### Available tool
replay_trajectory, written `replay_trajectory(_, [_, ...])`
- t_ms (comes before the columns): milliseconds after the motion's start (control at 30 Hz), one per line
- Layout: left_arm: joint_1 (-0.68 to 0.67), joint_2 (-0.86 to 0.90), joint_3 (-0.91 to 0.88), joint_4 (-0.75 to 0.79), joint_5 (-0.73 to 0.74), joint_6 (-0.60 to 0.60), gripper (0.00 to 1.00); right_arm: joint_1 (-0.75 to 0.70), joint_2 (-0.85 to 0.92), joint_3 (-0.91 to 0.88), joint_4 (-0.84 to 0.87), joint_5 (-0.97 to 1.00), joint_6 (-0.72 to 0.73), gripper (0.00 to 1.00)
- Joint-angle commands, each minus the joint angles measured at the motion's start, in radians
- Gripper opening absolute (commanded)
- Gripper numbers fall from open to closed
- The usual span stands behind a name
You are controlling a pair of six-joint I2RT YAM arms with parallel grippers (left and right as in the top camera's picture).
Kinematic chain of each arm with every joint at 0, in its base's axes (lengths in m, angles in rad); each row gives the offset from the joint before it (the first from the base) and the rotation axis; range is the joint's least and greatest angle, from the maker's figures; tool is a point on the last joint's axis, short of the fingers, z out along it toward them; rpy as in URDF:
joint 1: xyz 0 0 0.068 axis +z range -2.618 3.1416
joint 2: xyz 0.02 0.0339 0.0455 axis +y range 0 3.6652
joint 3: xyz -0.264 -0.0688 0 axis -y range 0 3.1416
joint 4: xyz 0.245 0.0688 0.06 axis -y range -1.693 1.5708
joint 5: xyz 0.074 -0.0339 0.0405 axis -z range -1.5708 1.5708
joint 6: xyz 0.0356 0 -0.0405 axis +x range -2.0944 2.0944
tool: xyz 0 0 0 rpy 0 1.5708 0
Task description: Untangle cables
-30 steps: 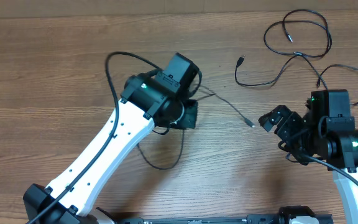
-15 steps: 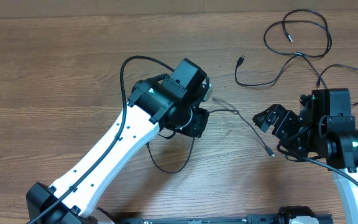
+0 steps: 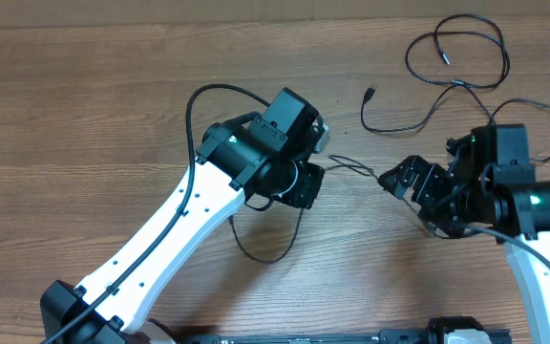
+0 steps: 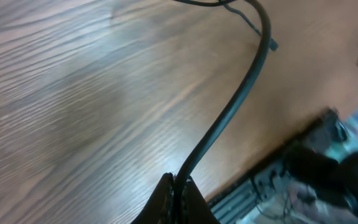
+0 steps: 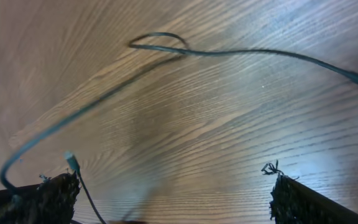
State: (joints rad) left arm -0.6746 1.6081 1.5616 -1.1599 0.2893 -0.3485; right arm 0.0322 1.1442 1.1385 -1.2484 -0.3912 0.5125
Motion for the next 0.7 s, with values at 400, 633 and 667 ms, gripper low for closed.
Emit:
replay_trajectory(400, [-0.001, -0.009, -0.003, -0.018, -0.173, -0.183, 0.04, 0.009, 0.091, 0.007, -0.040, -0.103, -0.071, 1.00])
replay_trajectory(633, [-0.001, -0.009, -0.003, -0.017, -0.092, -0.074, 0.04, 0.039, 0.071, 0.007, -0.037, -0.111, -0.072, 0.96])
replay_trajectory(667, [-0.001, -0.009, -0.003, -0.018, -0.067, -0.041, 0.04, 0.043, 0.059, 0.007, -0.035, -0.110, -0.072, 0.96])
